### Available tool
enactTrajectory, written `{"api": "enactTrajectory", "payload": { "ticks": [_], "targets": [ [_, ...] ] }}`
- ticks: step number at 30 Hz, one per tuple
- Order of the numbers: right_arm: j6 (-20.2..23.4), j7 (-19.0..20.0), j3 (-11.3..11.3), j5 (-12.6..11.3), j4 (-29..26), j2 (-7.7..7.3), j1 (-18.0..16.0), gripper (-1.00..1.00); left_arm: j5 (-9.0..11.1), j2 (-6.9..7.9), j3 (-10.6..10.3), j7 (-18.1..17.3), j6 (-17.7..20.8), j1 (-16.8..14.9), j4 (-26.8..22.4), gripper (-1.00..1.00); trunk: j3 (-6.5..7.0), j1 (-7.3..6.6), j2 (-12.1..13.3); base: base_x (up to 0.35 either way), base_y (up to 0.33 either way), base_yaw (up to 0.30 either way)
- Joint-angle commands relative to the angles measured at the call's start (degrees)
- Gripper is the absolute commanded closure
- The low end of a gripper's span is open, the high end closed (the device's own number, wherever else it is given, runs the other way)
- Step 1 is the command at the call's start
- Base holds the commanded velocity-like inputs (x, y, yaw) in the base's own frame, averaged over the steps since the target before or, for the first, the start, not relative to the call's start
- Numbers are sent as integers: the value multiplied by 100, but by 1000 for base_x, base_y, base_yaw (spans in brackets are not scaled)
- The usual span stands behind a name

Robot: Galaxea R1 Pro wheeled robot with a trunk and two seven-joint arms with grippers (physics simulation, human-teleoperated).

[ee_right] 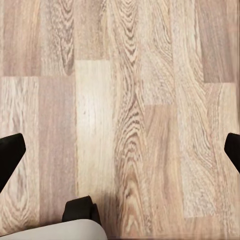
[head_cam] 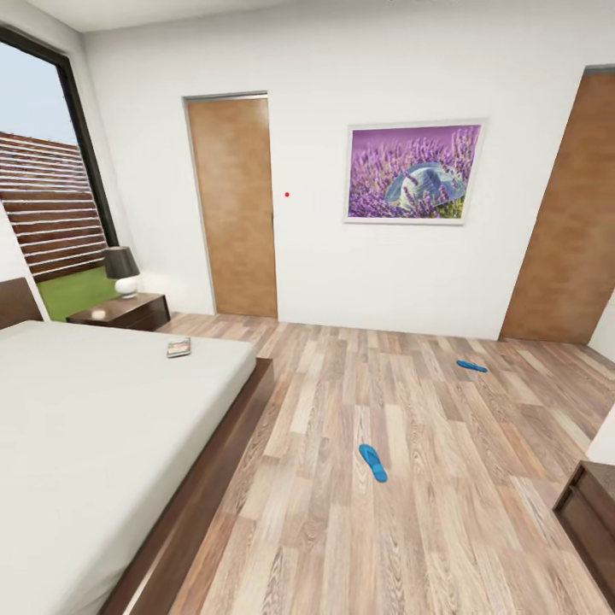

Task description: In the bedroom, move the book from the bed onto either nightstand, and place the two sandals side by side next to the bed.

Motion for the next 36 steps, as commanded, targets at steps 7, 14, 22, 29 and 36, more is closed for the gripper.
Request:
{"api": "enactTrajectory", "payload": {
  "ticks": [7, 14, 22, 29, 36],
  "targets": [
    [-19, 5, -13, -1, 8, 2, -5, -100, 34, -6, 10, -9, -15, -2, 1, -100, -6, 0, -3, 0, 0, -271],
    [-21, -9, -13, 0, 8, 7, -5, -100, 34, -1, 11, -9, -15, -2, 1, -100, -6, 0, -3, 25, 0, -248],
    [-22, -26, -8, 0, 8, 14, -5, -100, 34, 0, 4, -9, -15, -2, 1, -100, -6, 0, -3, 283, 0, -29],
    [-19, -30, -10, 0, 8, 19, -5, -100, 34, -6, 2, -9, -11, -2, 1, -100, -6, 0, -3, 289, -111, -2],
    [-18, -28, -12, 0, 8, 11, -5, -100, 34, -7, 2, -9, -12, -2, 1, -100, -6, 0, -3, 190, -147, -32]
  ]
}}
